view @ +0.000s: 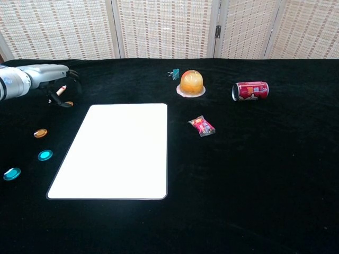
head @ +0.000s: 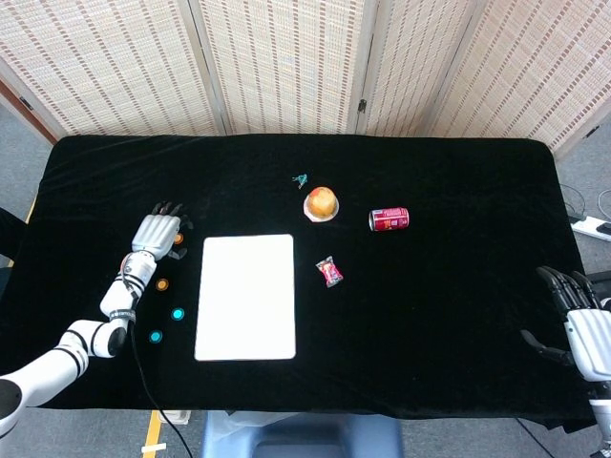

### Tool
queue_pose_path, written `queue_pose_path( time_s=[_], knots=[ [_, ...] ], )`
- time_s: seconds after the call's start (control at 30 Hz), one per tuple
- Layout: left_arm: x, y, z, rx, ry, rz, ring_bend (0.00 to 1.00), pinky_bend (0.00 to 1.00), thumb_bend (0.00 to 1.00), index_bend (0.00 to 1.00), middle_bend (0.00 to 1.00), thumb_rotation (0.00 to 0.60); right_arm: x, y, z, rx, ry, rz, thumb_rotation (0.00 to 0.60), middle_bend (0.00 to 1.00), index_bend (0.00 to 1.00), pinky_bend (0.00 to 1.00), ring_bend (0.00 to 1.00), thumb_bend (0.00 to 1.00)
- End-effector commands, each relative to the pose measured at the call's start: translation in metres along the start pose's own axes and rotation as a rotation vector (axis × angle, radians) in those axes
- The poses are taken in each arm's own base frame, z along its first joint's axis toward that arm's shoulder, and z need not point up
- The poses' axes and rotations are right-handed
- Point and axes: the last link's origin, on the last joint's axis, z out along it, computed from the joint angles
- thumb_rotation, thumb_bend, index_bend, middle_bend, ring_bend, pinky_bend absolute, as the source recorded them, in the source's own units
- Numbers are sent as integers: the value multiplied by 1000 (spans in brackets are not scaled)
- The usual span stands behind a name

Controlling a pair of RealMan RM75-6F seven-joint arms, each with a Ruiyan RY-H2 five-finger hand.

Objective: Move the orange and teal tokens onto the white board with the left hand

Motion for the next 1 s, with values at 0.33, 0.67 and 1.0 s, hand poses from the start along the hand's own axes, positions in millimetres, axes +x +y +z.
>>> queue_pose_path(
  time_s=[0.33, 0.67, 1.0],
  knots=[
    [-18, -14, 9, 73, -22, -37, 42, 0, 376, 400, 120, 600, 4, -4, -2, -2, 3, -12, 600, 113, 65, 30, 105, 269],
    [-22, -19, 15, 105, -11, -57, 42, 0, 380, 420, 120, 600, 6, -5, -6, -11, 11, -17, 600, 113, 65, 30, 99, 270],
    [-24, -20, 18, 116, -8, -62, 42, 0, 390, 438, 120, 600, 7, -7, -7, -18, 13, -22, 600, 113, 65, 30, 93, 270]
  ],
)
